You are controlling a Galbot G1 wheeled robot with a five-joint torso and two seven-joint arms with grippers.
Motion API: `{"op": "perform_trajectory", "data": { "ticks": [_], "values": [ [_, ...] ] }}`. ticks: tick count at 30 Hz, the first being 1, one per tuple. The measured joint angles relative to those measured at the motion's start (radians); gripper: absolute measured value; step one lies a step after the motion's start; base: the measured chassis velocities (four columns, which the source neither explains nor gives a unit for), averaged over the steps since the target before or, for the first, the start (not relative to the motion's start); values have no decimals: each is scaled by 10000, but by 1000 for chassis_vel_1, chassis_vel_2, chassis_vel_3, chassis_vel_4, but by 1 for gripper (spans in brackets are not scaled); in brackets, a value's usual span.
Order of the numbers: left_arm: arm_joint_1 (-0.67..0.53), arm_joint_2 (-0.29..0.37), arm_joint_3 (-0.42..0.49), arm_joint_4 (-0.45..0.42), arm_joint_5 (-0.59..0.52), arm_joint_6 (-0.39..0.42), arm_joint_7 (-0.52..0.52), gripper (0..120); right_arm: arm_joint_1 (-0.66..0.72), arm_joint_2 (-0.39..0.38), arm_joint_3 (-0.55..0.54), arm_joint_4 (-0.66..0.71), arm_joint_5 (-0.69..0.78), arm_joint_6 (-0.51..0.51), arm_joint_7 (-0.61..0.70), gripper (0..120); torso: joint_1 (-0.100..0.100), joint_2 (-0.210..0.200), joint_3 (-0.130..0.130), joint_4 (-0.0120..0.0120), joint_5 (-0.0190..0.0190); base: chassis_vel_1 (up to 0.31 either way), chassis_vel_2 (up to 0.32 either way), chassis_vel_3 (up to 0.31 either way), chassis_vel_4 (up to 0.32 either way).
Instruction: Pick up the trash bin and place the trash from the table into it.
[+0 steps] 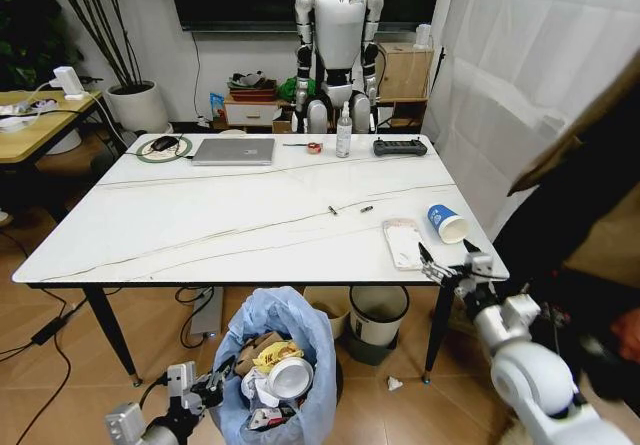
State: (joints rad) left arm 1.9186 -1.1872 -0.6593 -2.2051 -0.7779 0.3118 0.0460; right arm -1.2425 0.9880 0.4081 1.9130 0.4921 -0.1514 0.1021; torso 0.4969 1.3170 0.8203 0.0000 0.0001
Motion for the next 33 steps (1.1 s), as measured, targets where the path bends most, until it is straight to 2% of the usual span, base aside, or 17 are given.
{"op": "perform_trajectory", "data": {
  "ticks": [7, 13, 19, 29, 30, 32, 33],
  "values": [
    [23, -45, -266, -117, -1, 22, -12, 0, 1180, -115, -431, -827, 416, -414, -74, 100, 1, 0, 0, 2, 1, 0, 0, 0, 0],
    [62, -177, -430, -153, -3, 32, -16, 0, 2172, -44, -784, -1880, 1561, -763, -61, 100, 0, 0, 0, -1, -1, 0, 0, 0, 0],
    [9, -185, -540, -168, -29, 74, -50, 0, 2717, 61, -1039, -2854, 2349, -831, -75, 100, 0, 0, -1, -1, -1, 0, 0, 0, 0],
    [-12, -189, -618, -185, -59, 97, -81, 0, 3098, 179, -1102, -3946, 2434, -609, -352, 100, 0, 1, -1, -2, 0, 0, 0, 0, 0],
    [-28, -196, -619, -193, -62, 109, -96, 0, 3220, 219, -1102, -4213, 2380, -503, -460, 90, 0, 2, -1, -2, -1, 0, 0, 0, 0],
    [-29, -201, -621, -210, -65, 112, -99, 0, 3290, 241, -1107, -4318, 2353, -451, -481, 82, 0, 2, 0, -1, -1, 0, 0, 0, 0],
    [-29, -201, -621, -210, -65, 112, -99, 0, 3290, 241, -1107, -4318, 2353, -451, -481, 82, 0, 2, 0, -1, -1, 0, 0, 0, 0]
  ]
}}
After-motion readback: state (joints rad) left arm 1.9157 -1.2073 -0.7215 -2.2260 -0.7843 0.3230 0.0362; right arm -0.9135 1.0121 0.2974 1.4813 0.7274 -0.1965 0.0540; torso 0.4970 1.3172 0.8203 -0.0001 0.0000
